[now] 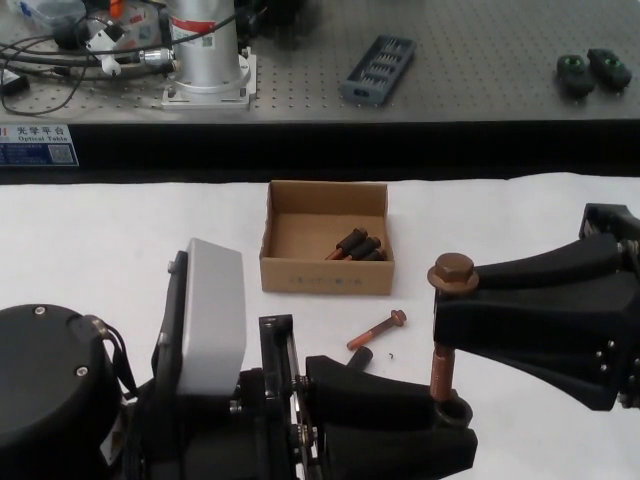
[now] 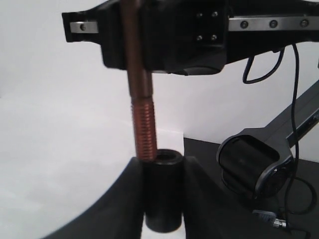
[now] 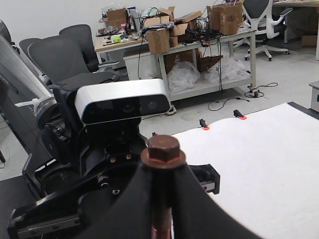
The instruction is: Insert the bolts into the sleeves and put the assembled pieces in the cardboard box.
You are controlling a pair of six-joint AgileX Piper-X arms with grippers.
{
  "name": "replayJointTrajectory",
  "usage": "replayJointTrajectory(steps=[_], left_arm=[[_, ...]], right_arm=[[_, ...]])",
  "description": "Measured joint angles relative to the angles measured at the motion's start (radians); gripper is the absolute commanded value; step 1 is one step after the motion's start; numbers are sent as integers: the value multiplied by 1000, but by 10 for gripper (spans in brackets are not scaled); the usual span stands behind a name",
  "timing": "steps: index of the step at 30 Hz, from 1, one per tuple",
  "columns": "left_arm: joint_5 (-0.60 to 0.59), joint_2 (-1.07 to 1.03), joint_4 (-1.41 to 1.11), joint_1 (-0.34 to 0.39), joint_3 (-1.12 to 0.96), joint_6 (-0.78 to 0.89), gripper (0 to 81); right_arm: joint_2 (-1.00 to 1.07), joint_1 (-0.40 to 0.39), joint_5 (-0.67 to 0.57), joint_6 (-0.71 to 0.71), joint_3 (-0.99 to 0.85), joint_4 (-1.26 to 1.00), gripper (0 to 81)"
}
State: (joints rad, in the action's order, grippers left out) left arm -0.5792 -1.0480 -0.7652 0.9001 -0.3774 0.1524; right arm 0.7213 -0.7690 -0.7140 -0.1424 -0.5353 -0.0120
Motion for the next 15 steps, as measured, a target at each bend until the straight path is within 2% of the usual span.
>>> replayJointTrajectory(steps=[15], left_arm=[[51,0,0,0,0,0,79]], right_arm=[[0,0,15,0,0,12,29]])
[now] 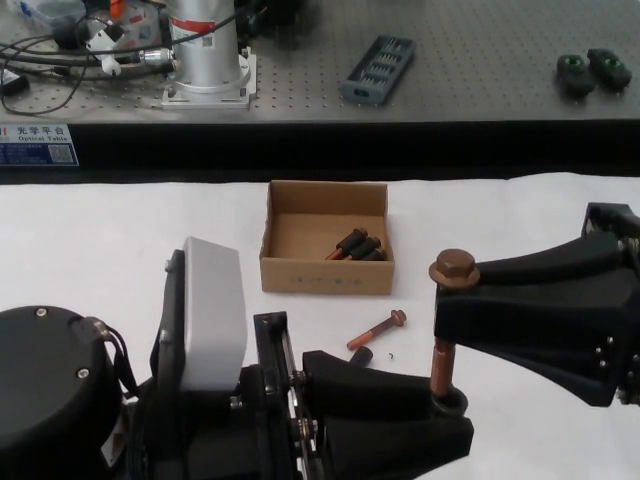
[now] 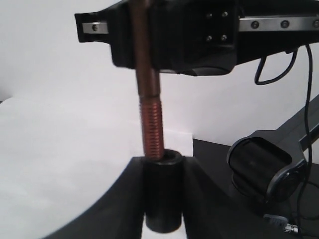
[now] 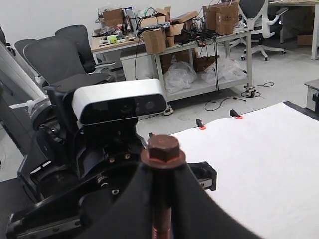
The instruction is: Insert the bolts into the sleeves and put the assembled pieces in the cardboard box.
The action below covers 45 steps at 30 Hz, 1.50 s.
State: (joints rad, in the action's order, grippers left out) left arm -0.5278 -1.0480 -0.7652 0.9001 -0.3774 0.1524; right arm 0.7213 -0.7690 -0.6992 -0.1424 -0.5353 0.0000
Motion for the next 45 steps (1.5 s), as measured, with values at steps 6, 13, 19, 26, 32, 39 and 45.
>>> replayJointTrajectory(steps=[6,13,19,26,32,39,45], left_arm=[[33,0,-13,0,0,0,79],[33,0,-15,0,0,0,79],[33,0,-9,0,0,1,79],[34,-3,6,4,5,4,79],[81,-2,-64,1,1,4,79],[111,-2,-71,1,0,4,78],[283,-2,-59,-8,-4,18,4]], right_arm=[[0,0,8,2,0,27,29],[0,0,8,2,0,34,28],[0,0,10,5,-9,119,15],[0,0,11,6,-8,228,420],[0,0,56,6,0,265,381],[-5,0,122,0,0,235,376],[-80,0,378,-5,0,243,355]])
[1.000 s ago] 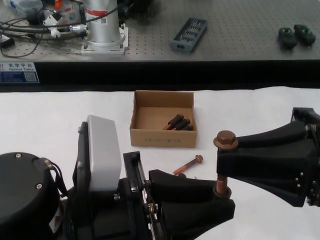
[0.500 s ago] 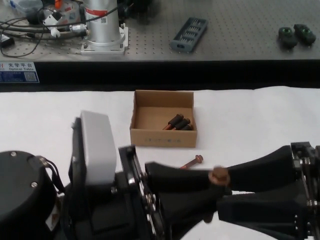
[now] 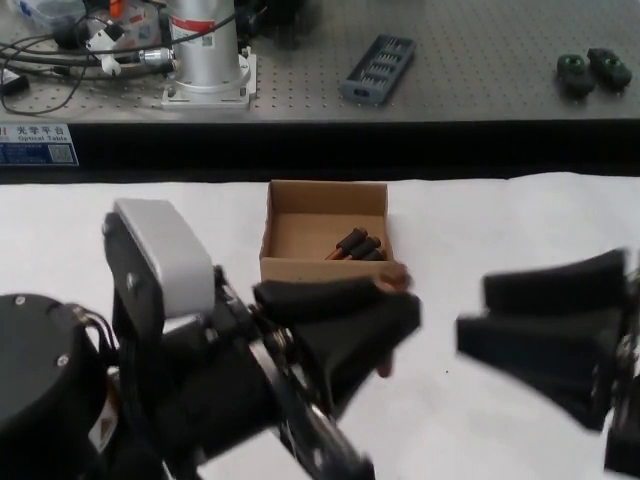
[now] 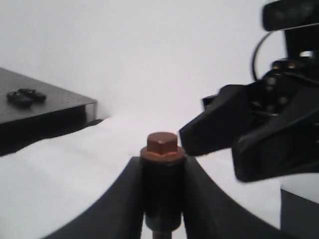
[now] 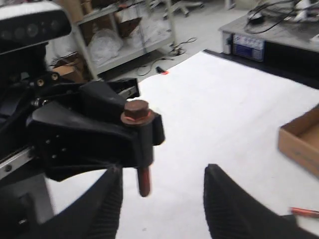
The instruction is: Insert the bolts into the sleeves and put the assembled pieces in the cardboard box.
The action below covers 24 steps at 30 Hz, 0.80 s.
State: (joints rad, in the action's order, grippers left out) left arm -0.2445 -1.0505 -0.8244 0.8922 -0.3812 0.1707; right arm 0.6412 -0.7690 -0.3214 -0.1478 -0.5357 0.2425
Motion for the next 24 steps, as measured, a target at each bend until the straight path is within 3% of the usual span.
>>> replayJointTrajectory(steps=[2,6,7,15,18,24], left_arm=[[52,0,49,-18,-13,34,6],[91,-2,243,-66,-67,74,6],[91,-2,243,-66,-71,74,6],[91,-35,646,-197,-286,35,6],[57,-146,769,-278,-449,34,6],[-31,-359,908,-331,-674,32,6]], right_arm=[[-38,0,114,0,0,18,286],[-137,0,281,8,0,120,3],[-137,0,283,8,0,125,32],[-210,0,309,8,0,246,32],[-210,0,309,8,0,253,32],[-210,0,309,8,0,254,32]])
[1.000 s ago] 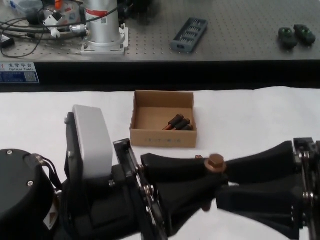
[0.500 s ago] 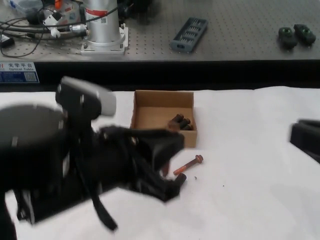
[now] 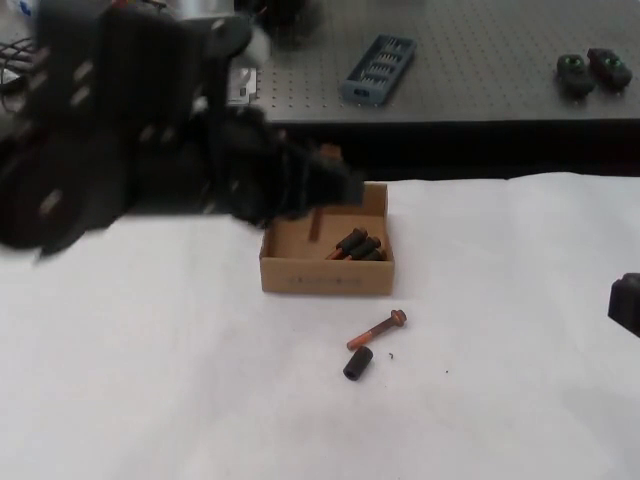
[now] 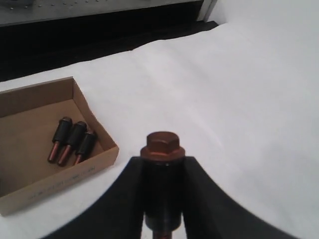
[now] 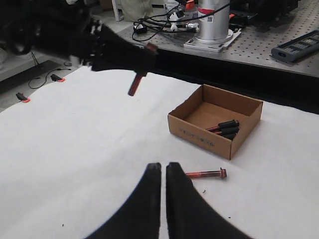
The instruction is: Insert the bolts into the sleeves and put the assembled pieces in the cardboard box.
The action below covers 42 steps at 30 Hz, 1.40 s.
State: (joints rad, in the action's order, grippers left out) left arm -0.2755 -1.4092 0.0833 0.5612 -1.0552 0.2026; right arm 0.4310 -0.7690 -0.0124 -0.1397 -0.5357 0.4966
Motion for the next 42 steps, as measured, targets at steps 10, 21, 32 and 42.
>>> replayJointTrajectory(steps=[10,21,32,42], left_arm=[[-66,-333,264,-33,-427,0,6],[-95,-630,462,-87,-799,-5,6],[-94,-804,468,-114,-915,-19,6],[-94,-948,468,-114,-971,-51,6]], right_arm=[[0,0,0,0,0,1,32],[0,0,0,0,0,8,32],[0,0,1,0,0,86,32],[0,0,1,0,0,98,32]])
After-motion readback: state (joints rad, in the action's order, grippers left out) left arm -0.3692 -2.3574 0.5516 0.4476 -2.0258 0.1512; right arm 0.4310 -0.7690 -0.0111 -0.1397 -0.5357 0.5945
